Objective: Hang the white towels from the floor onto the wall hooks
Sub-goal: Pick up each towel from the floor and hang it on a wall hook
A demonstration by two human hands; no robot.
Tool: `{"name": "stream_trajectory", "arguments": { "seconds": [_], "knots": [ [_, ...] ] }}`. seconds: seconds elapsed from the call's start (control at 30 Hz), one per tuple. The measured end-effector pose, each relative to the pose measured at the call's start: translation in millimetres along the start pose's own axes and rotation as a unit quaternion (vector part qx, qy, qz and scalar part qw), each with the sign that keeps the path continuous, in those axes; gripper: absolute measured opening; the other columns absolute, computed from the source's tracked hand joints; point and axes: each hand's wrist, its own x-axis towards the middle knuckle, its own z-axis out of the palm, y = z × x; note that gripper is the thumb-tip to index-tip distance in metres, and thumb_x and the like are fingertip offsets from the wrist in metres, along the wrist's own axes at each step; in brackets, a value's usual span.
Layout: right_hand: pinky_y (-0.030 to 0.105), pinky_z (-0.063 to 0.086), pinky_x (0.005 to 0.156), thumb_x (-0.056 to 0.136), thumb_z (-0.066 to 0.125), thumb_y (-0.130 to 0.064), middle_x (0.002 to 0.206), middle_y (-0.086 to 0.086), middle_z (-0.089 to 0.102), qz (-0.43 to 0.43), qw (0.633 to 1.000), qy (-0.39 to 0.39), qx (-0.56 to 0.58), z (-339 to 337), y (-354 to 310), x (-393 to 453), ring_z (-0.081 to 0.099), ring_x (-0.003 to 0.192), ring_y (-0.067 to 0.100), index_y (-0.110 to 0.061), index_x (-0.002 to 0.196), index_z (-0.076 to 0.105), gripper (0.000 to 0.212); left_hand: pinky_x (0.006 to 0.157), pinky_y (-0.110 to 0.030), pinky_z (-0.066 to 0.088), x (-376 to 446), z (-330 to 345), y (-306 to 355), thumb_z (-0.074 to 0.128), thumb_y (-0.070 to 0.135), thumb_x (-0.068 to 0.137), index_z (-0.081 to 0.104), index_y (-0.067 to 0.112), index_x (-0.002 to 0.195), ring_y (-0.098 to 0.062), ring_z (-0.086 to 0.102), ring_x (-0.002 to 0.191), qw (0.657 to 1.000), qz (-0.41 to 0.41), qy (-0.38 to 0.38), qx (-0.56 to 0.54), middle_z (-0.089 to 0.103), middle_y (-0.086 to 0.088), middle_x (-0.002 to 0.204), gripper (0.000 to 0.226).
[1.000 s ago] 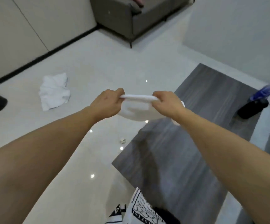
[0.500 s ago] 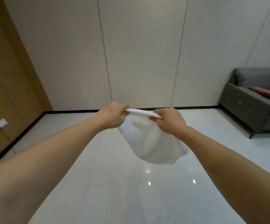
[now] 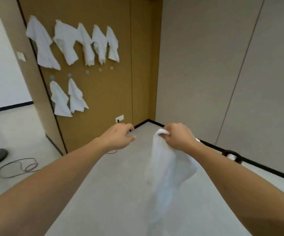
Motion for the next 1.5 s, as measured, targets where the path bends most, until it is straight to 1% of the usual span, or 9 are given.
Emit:
{"name": "stream_trajectory", "arguments": {
  "seconds": [0.37,0.5,0.67,0.77,0.97,1.1,1.23,1.4,1.5],
  "knots": [
    [0.037,0.053,0.061,0.093,0.053,-0.034,0.073,-0.003,0.065,-0.145,0.985,-0.066,0.068,51,-10,277,0.061,0.068,0.017,-0.024,0.079,0.066,0.022,0.078,-0.024,0.044,161,-14,-119,0.053,0.067,0.078,0.051,0.035,0.131,-0.004,0.052,0.095,0.985,-0.162,0.047,-0.043,0.06,0.01,0.125,0.062],
    [0.032,0.042,0.051,0.09,0.053,-0.034,0.07,-0.003,0.063,-0.186,0.974,-0.096,0.083,80,-21,347,0.059,0.066,0.018,-0.026,0.072,0.062,0.022,0.083,-0.023,0.045,206,-6,-141,0.058,0.074,0.067,0.052,0.036,0.131,-0.001,0.053,0.1,0.979,-0.179,0.037,-0.087,0.06,0.012,0.123,0.074],
    [0.028,0.032,0.046,0.088,0.057,-0.035,0.064,-0.006,0.058,-0.23,0.962,-0.131,0.061,116,-31,428,0.055,0.059,0.014,-0.031,0.062,0.053,0.026,0.086,-0.024,0.049,280,12,-174,0.071,0.054,0.075,0.061,0.035,0.122,-0.004,0.058,0.103,0.979,-0.159,0.052,-0.12,0.063,0.017,0.114,0.053],
    [0.028,0.034,0.048,0.088,0.056,-0.039,0.07,-0.005,0.062,-0.249,0.956,-0.151,0.041,138,-36,485,0.059,0.068,0.017,-0.032,0.071,0.062,0.019,0.073,-0.032,0.054,331,26,-202,0.065,0.032,0.078,0.068,0.031,0.102,-0.009,0.063,0.087,0.98,-0.144,0.043,-0.131,0.068,0.011,0.092,0.024],
    [0.026,0.028,0.045,0.087,0.062,-0.049,0.049,-0.009,0.054,-0.233,0.956,-0.168,0.062,174,-39,627,0.047,0.049,0.012,-0.032,0.057,0.06,0.035,0.056,-0.028,0.038,453,45,-288,0.058,0.012,0.081,0.057,0.021,0.077,-0.015,0.054,0.068,0.969,-0.167,0.031,-0.179,0.06,0.001,0.076,0.01],
    [0.028,0.032,0.048,0.085,0.066,-0.044,0.051,-0.007,0.053,-0.207,0.954,-0.199,0.082,178,-43,715,0.045,0.049,0.012,-0.026,0.056,0.059,0.035,0.062,-0.023,0.039,533,47,-339,0.065,0.001,0.077,0.06,0.01,0.093,-0.011,0.051,0.074,0.944,-0.164,-0.012,-0.285,0.057,0.001,0.085,0.019],
    [0.029,0.032,0.051,0.087,0.069,-0.037,0.058,-0.002,0.054,-0.217,0.942,-0.233,0.107,179,-38,797,0.044,0.052,0.012,-0.017,0.067,0.065,0.028,0.063,-0.023,0.041,612,43,-381,0.073,0.001,0.075,0.062,0.015,0.086,-0.011,0.054,0.075,0.938,-0.152,-0.006,-0.312,0.057,0.004,0.082,0.021],
    [0.028,0.031,0.051,0.091,0.066,-0.033,0.062,0.004,0.051,-0.232,0.936,-0.253,0.079,203,-32,893,0.043,0.055,0.016,0.0,0.079,0.066,0.035,0.089,-0.028,0.051,678,59,-437,0.066,0.006,0.083,0.058,0.022,0.134,-0.011,0.062,0.105,0.942,-0.144,-0.044,-0.299,0.064,0.007,0.12,0.054],
    [0.028,0.033,0.053,0.093,0.065,-0.031,0.065,0.005,0.054,-0.252,0.928,-0.257,0.092,227,-29,954,0.045,0.058,0.016,0.001,0.082,0.067,0.034,0.092,-0.037,0.052,709,71,-468,0.055,-0.002,0.084,0.058,0.014,0.135,-0.019,0.064,0.108,0.944,-0.165,0.003,-0.284,0.066,-0.005,0.121,0.054]
  ]
}}
